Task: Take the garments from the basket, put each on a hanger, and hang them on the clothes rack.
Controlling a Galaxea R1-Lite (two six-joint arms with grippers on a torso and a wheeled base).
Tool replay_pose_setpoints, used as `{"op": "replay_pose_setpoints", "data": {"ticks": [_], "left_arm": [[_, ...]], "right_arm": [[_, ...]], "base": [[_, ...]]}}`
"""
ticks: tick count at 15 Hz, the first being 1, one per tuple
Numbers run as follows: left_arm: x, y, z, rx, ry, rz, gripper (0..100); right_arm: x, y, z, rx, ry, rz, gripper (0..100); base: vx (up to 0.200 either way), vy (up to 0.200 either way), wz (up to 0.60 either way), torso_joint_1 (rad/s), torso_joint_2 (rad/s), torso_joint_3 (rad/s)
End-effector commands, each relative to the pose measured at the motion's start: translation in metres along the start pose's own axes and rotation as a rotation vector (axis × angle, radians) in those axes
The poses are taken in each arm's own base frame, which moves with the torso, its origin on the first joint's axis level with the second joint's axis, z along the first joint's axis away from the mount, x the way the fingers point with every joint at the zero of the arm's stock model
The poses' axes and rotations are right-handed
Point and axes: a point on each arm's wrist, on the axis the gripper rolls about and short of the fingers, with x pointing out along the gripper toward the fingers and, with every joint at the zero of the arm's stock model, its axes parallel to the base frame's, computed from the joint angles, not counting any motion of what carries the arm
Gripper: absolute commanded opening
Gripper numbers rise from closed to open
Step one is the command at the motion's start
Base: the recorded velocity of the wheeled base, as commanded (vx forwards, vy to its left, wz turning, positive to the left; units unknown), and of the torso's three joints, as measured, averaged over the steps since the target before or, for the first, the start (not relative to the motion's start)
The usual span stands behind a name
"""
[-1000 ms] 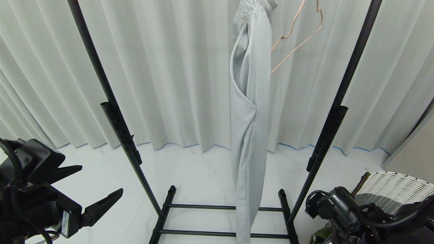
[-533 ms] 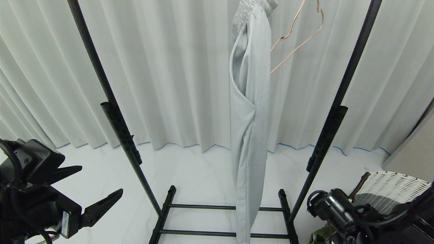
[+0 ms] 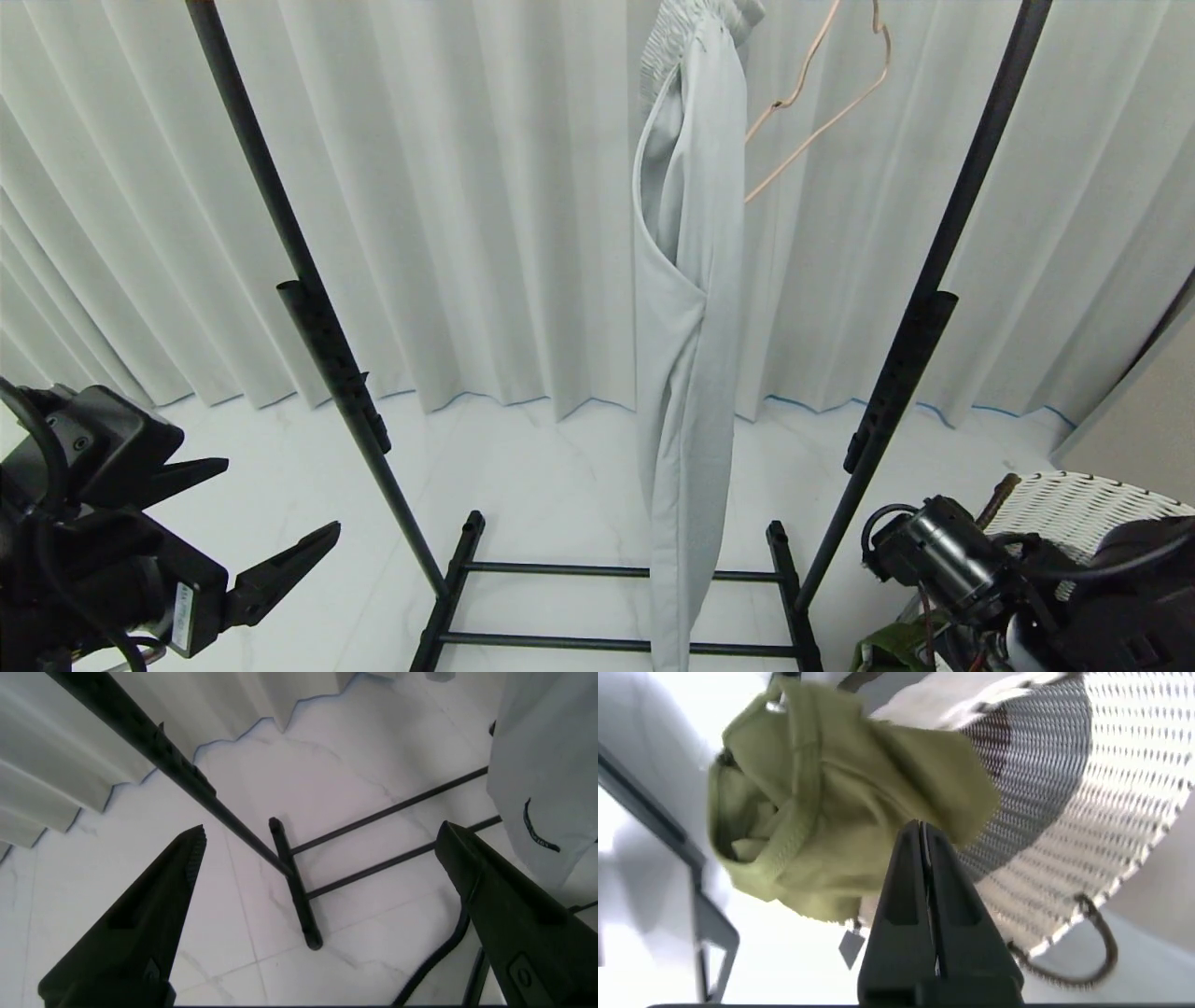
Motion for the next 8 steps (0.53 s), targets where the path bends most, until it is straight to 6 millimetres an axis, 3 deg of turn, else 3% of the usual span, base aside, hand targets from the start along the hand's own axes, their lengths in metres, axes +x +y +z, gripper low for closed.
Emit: {"op": "replay_pose_setpoints", "data": {"ticks": [1,4,8], "left_arm": [[0.001,0.0,0.0,0.003,0.002,-0.003,100],[0.001,0.0,0.0,0.005,0.002,-0.004,100],[-0.001,0.0,0.001,0.008,-0.007,0.001,100]], "right_arm": [[-0.046,-0.024,0.032,0.171,-0.095,0.021,0],[-0.076,-0.034,0.035,0.223,-0.094,0.041,0],[-0.071,-0.004,0.023,0.106,-0.069,0.065,0]], "base": [[0.0,0.0,0.0,0.0,0.0,0.0],[0.0,0.0,0.0,0.0,0.0,0.0],[0.0,0.0,0.0,0.0,0.0,0.0]]}}
